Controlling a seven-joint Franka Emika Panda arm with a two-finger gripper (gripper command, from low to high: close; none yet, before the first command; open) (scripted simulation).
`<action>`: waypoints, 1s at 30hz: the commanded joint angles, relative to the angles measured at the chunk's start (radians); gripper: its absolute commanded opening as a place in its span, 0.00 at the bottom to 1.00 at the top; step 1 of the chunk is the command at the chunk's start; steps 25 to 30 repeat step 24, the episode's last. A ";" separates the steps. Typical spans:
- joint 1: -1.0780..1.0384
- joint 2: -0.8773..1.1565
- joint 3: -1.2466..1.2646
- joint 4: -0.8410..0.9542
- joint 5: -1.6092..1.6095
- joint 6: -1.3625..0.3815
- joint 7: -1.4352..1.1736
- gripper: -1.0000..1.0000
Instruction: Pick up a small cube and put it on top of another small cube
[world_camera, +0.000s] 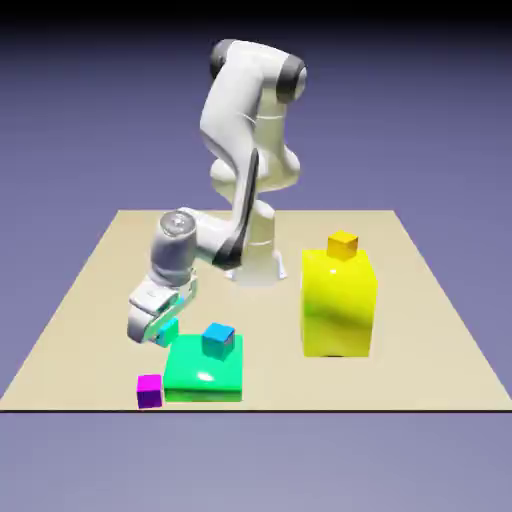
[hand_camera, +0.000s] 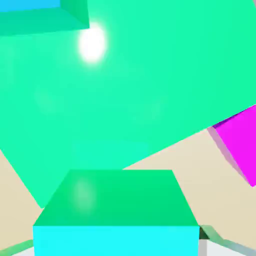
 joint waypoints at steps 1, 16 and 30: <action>0.011 0.019 -0.010 0.025 0.031 -0.007 -0.043 0.00; -0.031 0.281 0.055 0.217 0.455 0.028 -0.498 0.00; 0.099 0.155 -0.090 0.195 0.339 -0.081 -0.425 1.00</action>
